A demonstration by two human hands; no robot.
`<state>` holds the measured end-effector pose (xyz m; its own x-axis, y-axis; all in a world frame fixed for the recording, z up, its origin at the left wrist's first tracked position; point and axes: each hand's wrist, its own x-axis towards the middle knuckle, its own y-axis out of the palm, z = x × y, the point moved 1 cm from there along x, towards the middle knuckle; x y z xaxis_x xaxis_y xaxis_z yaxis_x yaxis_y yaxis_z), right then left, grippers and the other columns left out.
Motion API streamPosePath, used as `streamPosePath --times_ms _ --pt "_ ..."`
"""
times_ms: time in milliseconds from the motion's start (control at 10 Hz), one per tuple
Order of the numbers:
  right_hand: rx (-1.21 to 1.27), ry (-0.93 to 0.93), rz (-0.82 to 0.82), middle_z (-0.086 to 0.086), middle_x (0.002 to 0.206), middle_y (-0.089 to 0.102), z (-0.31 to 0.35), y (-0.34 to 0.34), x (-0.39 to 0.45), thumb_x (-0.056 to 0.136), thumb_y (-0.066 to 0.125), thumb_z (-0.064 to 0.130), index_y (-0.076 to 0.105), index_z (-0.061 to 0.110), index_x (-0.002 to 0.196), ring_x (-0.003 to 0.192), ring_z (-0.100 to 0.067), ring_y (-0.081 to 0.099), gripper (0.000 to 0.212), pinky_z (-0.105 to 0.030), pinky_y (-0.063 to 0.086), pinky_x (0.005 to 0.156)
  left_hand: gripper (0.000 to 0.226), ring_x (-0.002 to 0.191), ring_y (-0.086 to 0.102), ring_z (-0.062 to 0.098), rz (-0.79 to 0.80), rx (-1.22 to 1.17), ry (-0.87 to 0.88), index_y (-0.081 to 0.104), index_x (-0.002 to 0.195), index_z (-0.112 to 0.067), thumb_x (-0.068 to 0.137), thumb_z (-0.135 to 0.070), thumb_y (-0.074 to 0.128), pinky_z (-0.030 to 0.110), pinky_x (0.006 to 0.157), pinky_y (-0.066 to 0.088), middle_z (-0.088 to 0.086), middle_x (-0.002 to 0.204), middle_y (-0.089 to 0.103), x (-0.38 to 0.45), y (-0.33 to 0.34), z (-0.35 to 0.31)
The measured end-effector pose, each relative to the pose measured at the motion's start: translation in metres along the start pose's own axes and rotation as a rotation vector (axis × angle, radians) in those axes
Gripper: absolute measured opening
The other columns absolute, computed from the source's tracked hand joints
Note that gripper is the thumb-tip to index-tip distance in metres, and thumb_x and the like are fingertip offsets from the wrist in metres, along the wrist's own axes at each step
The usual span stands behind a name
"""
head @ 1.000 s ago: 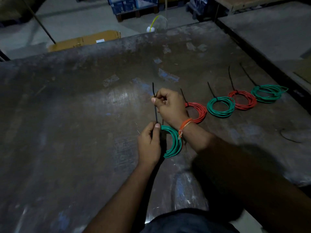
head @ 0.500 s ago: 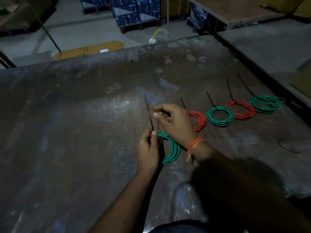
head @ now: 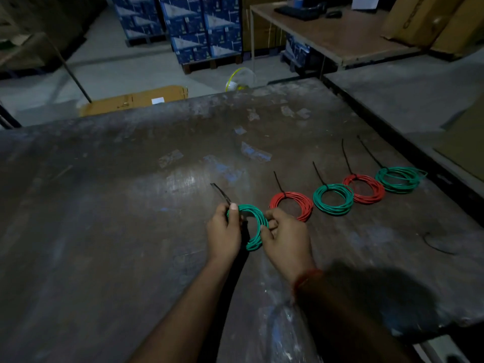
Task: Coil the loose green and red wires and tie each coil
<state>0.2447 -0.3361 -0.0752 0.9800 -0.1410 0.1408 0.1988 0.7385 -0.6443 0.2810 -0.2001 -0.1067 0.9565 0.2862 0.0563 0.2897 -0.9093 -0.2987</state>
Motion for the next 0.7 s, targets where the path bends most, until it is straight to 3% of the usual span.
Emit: streamPosePath --times_ms 100,200,300,400,500,600,700 --pt "-0.035 0.014 -0.029 -0.006 0.078 0.071 0.007 0.001 0.016 0.083 0.066 0.011 0.069 0.015 0.1 0.075 -0.027 0.068 0.018 -0.036 0.054 0.068 0.029 0.086 0.061 0.027 0.022 0.317 0.103 0.064 0.097 -0.014 0.103 -0.035 0.046 0.036 0.073 0.046 0.007 0.092 0.063 0.02 0.002 0.0" --pt "-0.067 0.033 -0.017 -0.01 0.079 0.072 0.011 0.0 0.024 0.085 0.065 0.013 0.069 0.013 0.103 0.077 -0.031 0.068 0.018 -0.033 0.052 0.067 0.029 0.101 0.051 0.029 0.058 0.533 0.154 0.068 0.105 -0.015 0.101 -0.036 0.047 0.033 0.085 0.038 0.01 0.103 0.055 0.034 0.004 0.005" --pt "-0.129 0.054 -0.002 -0.012 0.083 0.072 0.012 0.002 0.029 0.088 0.063 0.016 0.068 0.012 0.099 0.081 -0.033 0.068 0.013 -0.034 0.051 0.066 0.028 0.103 0.044 0.028 0.056 0.673 0.183 0.068 0.102 -0.016 0.101 -0.037 0.05 0.034 0.087 0.037 0.007 0.101 0.049 0.037 0.006 0.005" --pt "-0.23 0.039 0.014 -0.015 0.09 0.071 0.013 0.006 0.034 0.09 0.06 0.018 0.065 0.011 0.096 0.086 -0.036 0.067 0.011 -0.033 0.042 0.065 0.026 0.101 0.046 0.031 0.065 0.673 0.169 0.067 0.103 -0.015 0.1 -0.036 0.053 0.042 0.087 0.046 0.008 0.1 0.047 0.036 0.006 -0.001" --pt "-0.335 -0.008 0.043 -0.015 0.103 0.067 0.015 0.007 0.035 0.096 0.056 0.022 0.064 0.009 0.103 0.094 -0.034 0.065 0.017 -0.034 0.042 0.07 0.026 0.103 0.048 0.033 0.05 0.629 0.135 0.063 0.106 -0.011 0.101 -0.035 0.052 0.042 0.089 0.044 0.013 0.105 0.052 0.036 0.006 -0.007" --pt "-0.326 -0.097 -0.003 -0.016 0.101 0.062 0.016 0.004 0.027 0.095 0.058 0.028 0.065 0.008 0.1 0.088 -0.034 0.063 0.021 -0.038 0.047 0.072 0.026 0.105 0.051 0.033 0.068 0.569 0.173 0.063 0.106 -0.01 0.102 -0.033 0.051 0.043 0.094 0.042 0.014 0.104 0.058 0.03 0.0 -0.012" --pt "-0.311 -0.204 -0.101 -0.014 0.093 0.061 0.015 0.007 0.028 0.09 0.062 0.029 0.066 0.01 0.093 0.085 -0.033 0.059 0.02 -0.039 0.048 0.075 0.037 0.113 0.053 0.032 0.042 0.512 0.185 0.06 0.124 -0.009 0.102 -0.037 0.05 0.041 0.101 0.04 0.014 0.117 0.06 0.031 -0.01 -0.008"
